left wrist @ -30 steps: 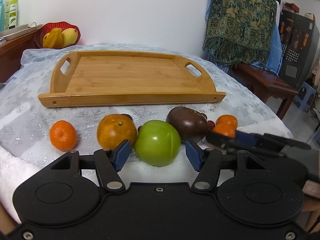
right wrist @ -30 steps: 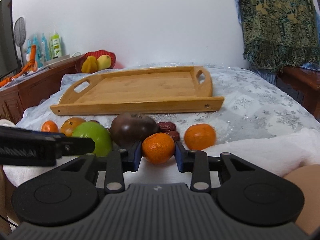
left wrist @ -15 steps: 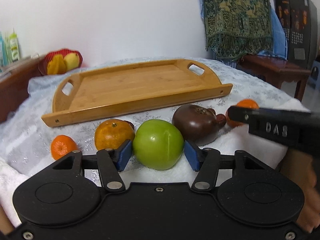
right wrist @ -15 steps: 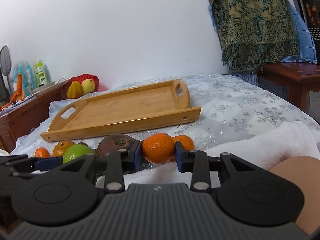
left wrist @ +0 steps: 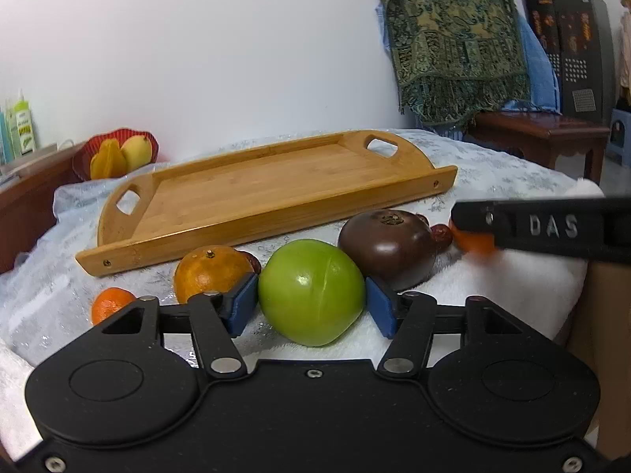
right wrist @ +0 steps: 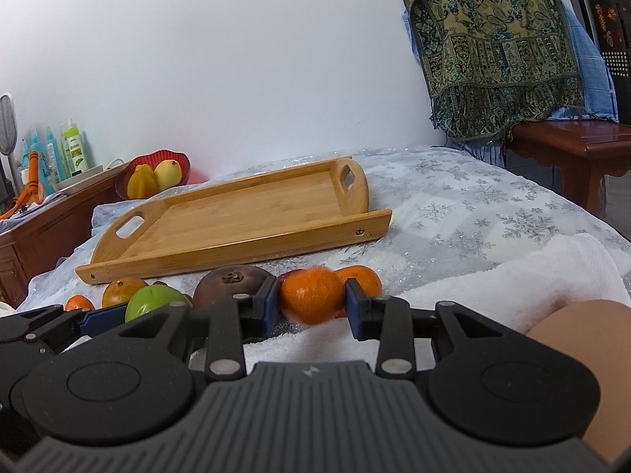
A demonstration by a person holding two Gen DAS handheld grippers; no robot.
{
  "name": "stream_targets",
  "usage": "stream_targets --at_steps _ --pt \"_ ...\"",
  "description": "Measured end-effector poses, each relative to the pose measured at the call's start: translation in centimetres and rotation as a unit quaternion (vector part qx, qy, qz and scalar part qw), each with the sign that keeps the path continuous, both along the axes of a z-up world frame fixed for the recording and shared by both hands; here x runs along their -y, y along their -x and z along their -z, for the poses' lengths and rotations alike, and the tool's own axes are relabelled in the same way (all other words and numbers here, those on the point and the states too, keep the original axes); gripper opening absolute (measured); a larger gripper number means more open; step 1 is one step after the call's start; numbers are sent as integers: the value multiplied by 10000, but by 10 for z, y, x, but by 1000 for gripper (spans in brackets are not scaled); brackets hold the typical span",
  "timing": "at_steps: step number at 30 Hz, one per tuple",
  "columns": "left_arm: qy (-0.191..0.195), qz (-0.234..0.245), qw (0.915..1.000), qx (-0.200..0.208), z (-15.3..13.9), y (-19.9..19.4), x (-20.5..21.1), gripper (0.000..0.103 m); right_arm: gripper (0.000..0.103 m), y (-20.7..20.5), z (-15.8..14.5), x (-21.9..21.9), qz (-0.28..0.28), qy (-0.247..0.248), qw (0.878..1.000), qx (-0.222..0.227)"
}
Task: Organize fruits
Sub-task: 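Grasp the green fruit with the left tool while the right tool grasps a mandarin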
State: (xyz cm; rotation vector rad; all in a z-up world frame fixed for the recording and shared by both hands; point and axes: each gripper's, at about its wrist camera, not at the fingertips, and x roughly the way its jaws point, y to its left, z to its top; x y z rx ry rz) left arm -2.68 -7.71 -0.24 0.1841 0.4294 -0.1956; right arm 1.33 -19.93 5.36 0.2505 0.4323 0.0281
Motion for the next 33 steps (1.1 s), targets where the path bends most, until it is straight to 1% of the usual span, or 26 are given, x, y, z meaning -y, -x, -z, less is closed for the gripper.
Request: stream_targets --at_steps 3,6,11,16,20,21,22,23,25,28,33 --pt "-14 85 10000 38 1 3 -2 57 42 0 0 -2 6 44 10000 32" --pt "-11 133 9999 52 2 1 -3 58 42 -2 1 -7 10 185 9998 -59" --pt "18 134 9999 94 3 1 -4 57 42 2 2 -13 -139 363 9992 -66" --pt "136 149 9998 31 0 1 -7 56 42 2 4 -19 -299 456 9983 -184" --pt "4 219 9997 68 0 3 -7 56 42 -3 8 -16 -300 256 9985 -382" --pt "37 219 9997 59 -1 3 -8 56 47 -5 9 -14 -279 172 9985 -435" --pt "94 213 9997 35 -2 3 -9 56 46 -6 10 -12 -276 87 9985 -461" --pt "152 206 9997 9 -3 2 -10 56 39 -7 11 -10 -280 19 9985 -464" --pt "224 198 9995 -27 -4 2 -12 56 36 -9 11 -8 -316 -80 9984 -466" --pt "317 194 9993 -7 -8 3 -15 56 36 -13 13 -9 -313 -77 9983 -493" --pt "349 236 9990 140 -18 5 -17 56 37 -25 14 -10 -288 -80 9980 -552"
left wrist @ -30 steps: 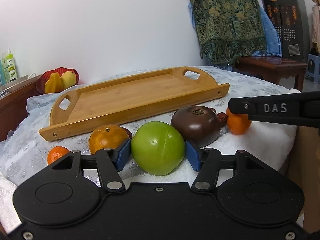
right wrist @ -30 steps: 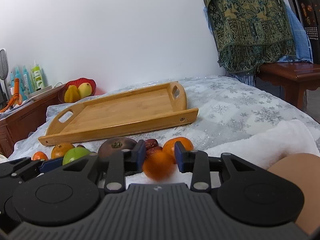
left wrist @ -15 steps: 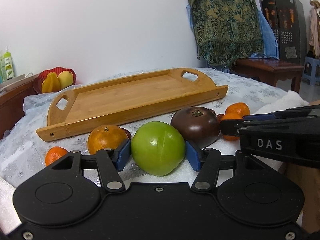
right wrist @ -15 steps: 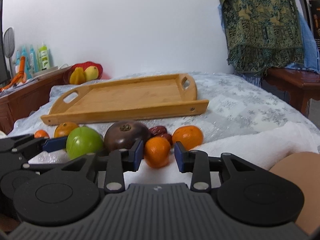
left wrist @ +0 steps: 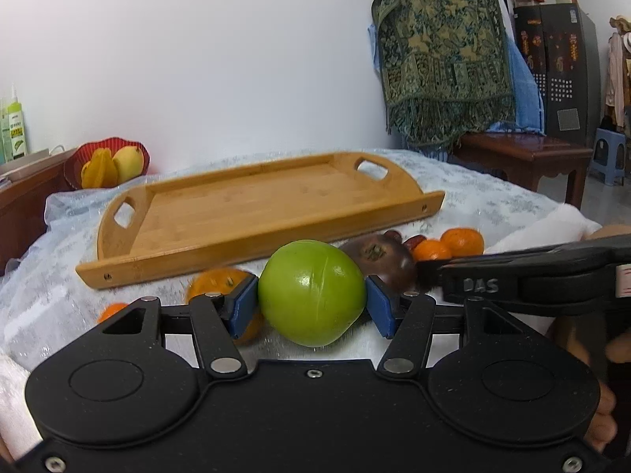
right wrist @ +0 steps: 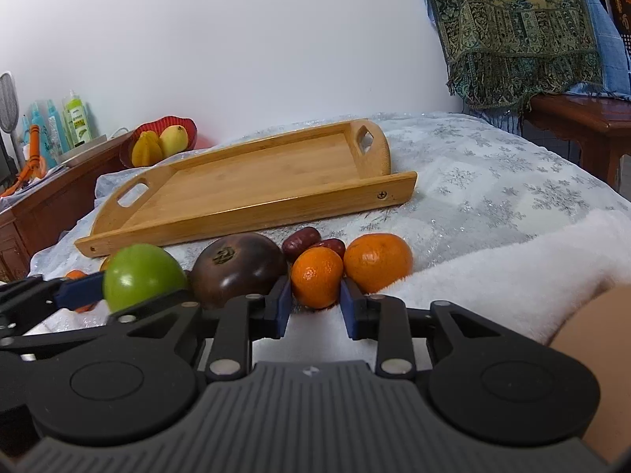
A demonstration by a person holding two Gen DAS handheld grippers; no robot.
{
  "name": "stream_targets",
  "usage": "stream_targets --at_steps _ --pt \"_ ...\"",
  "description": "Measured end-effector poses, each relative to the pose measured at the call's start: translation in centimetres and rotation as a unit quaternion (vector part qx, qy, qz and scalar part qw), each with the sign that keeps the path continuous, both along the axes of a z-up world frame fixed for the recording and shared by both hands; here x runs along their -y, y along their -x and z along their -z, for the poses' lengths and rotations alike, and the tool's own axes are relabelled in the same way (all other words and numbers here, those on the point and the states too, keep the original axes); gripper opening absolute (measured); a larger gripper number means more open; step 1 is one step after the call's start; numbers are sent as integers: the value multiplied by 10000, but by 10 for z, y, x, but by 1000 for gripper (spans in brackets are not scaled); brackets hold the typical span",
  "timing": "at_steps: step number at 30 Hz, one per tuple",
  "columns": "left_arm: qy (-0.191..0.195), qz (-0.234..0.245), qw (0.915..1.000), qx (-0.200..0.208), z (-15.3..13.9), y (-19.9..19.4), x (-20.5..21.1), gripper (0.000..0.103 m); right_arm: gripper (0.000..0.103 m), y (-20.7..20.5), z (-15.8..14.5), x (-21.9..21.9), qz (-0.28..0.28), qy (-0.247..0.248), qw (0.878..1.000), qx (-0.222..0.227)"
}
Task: Organize fruits
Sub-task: 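Carry the green fruit and mandarin onto the bamboo tray with both tools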
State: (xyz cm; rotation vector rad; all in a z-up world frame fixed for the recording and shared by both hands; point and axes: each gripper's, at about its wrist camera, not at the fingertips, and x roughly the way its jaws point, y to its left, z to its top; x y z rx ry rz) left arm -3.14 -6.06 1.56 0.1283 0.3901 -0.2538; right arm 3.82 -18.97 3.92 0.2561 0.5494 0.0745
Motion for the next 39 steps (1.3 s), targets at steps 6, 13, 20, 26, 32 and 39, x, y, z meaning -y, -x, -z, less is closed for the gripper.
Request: stream_targets --at_steps 6,13,20,26,32,39 --pt "36 -69 10000 37 -13 -4 -4 56 30 -4 1 -5 63 197 9998 48" --pt "72 -223 9997 -16 -27 -23 -14 56 28 13 -9 -7 48 343 9981 503" --pt "205 -402 9990 -17 -47 -72 -33 56 28 0 -22 0 -2 257 9967 774" --pt "457 -473 9978 -103 -61 -136 -53 56 28 -51 -31 21 88 -17 9958 906" --pt "542 -747 9954 -269 -67 -203 -68 56 29 -115 -41 27 -30 178 9961 866" --pt "608 -843 9928 -588 -58 -259 -79 56 29 -190 -43 26 -75 168 9991 381"
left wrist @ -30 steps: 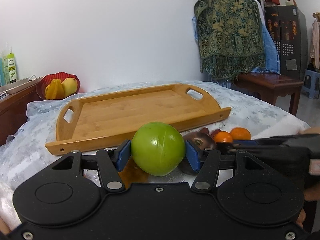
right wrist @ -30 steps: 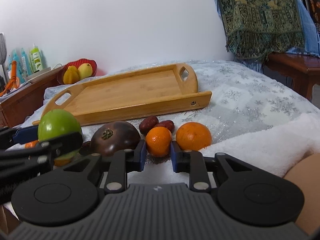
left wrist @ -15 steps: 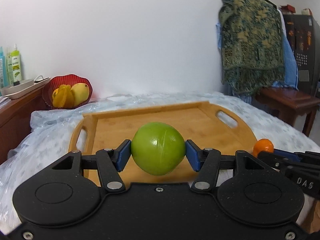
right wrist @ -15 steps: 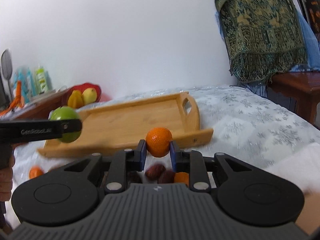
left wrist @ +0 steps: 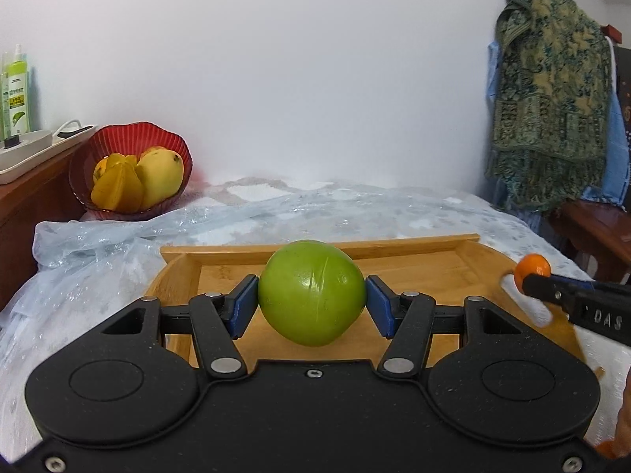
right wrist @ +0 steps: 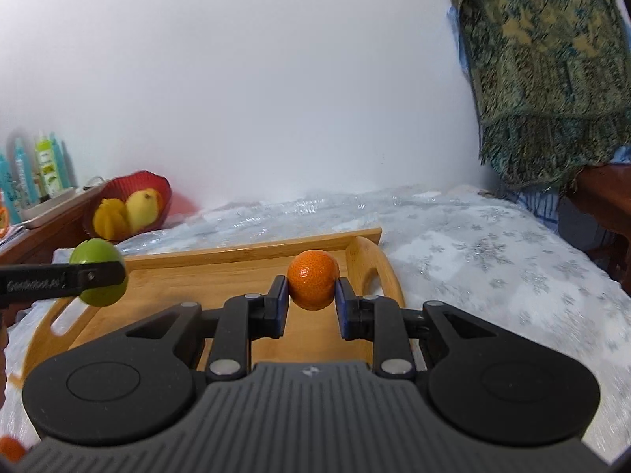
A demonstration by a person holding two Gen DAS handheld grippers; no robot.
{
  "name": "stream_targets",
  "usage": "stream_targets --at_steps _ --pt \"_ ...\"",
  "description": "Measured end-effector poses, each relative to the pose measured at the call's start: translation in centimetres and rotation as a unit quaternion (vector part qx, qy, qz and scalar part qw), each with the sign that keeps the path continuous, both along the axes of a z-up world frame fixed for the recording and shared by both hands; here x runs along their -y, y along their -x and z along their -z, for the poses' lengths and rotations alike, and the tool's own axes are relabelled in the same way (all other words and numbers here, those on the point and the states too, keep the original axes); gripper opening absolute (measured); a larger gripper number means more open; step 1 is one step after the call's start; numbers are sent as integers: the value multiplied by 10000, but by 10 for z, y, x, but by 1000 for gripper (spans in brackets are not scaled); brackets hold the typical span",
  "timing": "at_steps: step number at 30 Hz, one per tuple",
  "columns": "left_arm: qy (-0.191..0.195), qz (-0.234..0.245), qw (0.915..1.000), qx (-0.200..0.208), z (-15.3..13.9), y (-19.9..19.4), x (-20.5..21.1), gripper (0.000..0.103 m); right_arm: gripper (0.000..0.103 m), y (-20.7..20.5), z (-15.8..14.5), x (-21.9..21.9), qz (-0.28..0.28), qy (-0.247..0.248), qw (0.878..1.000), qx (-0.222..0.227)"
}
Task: Organize fruits
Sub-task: 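Carry the green fruit and mandarin onto the bamboo tray with both tools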
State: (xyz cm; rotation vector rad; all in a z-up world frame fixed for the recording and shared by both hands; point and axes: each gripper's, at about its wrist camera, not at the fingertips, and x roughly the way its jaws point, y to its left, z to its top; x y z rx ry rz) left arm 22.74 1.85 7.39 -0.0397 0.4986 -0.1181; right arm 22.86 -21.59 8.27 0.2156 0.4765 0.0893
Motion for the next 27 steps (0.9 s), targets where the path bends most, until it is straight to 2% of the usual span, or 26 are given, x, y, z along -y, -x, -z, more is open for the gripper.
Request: stream_targets --at_steps 4,12,19,27 --pt "139 -148 9996 -185 6 -23 -9 56 29 -31 0 -7 -108 80 9997 -204" --pt "141 -307 9983 -467 21 -45 -18 56 29 -72 7 -16 -304 323 9978 -492" --pt "205 -386 9973 -596 27 -54 -18 56 29 -85 17 -7 -210 82 9969 -751" --pt "180 -340 9975 -598 31 -53 -14 56 30 -84 18 -5 -178 -31 9968 -781"
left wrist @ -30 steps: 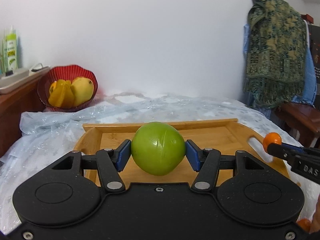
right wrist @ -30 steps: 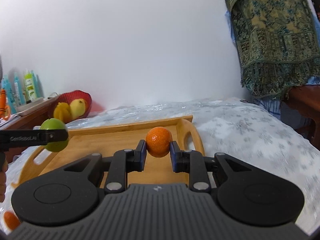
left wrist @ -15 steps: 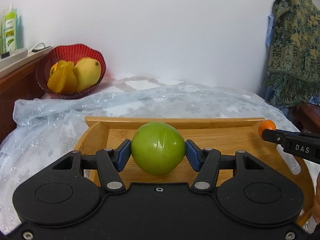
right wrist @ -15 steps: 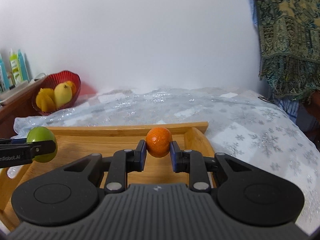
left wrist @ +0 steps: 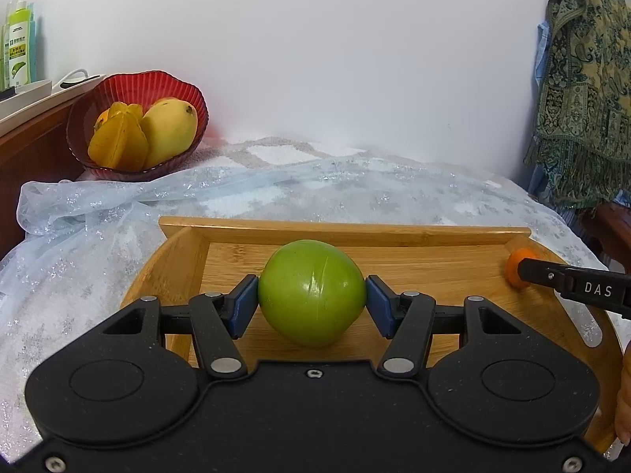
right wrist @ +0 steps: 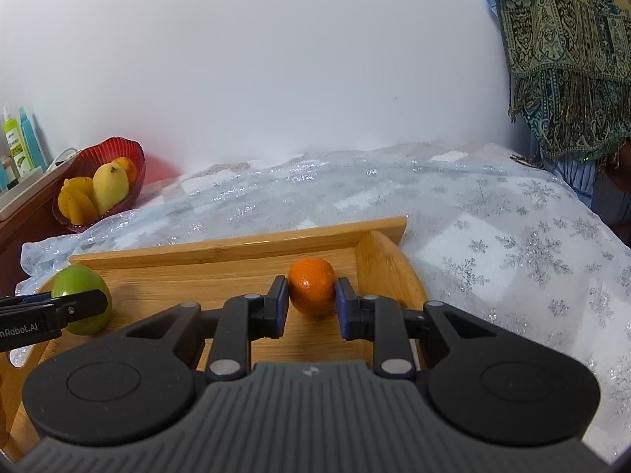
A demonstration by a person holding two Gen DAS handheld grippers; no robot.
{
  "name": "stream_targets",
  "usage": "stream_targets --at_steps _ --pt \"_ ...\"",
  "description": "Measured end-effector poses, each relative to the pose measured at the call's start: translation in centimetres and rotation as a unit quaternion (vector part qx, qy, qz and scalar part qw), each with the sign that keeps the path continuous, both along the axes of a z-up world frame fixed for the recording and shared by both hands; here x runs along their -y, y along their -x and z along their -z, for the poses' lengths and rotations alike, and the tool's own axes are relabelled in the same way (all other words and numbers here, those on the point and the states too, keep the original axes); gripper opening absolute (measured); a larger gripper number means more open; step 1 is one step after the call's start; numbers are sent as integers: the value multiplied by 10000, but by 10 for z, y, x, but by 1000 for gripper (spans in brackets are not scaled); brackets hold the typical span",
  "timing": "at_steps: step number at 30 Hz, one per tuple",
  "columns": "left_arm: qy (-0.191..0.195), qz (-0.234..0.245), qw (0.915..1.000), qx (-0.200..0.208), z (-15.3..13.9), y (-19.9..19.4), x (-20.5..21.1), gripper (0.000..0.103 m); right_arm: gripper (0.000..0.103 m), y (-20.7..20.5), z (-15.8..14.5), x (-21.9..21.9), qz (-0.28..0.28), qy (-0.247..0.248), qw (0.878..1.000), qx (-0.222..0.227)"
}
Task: Organize fruits
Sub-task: 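Carry the green fruit and mandarin onto the bamboo tray with both tools, then open the left tool on the green fruit while the right tool releases the mandarin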
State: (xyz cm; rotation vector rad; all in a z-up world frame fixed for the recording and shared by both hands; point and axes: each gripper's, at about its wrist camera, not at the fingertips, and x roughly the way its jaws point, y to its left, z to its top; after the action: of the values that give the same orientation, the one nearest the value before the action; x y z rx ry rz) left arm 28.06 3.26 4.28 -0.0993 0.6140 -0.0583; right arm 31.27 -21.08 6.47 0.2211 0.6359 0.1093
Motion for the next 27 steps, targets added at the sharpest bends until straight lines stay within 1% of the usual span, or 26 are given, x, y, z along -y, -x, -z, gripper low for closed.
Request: stream_targets --at_steps 11,19,22,27 --pt "-16 27 10000 34 0 2 1 57 30 2 1 0 13 -19 10000 61" --pt "-71 41 9999 62 0 3 2 57 34 3 2 0 9 -45 10000 83" --pt "-93 45 9999 74 0 5 3 57 37 3 2 1 2 -75 9999 87" --pt "-78 56 9999 103 0 6 3 57 37 3 3 2 5 -108 9999 98"
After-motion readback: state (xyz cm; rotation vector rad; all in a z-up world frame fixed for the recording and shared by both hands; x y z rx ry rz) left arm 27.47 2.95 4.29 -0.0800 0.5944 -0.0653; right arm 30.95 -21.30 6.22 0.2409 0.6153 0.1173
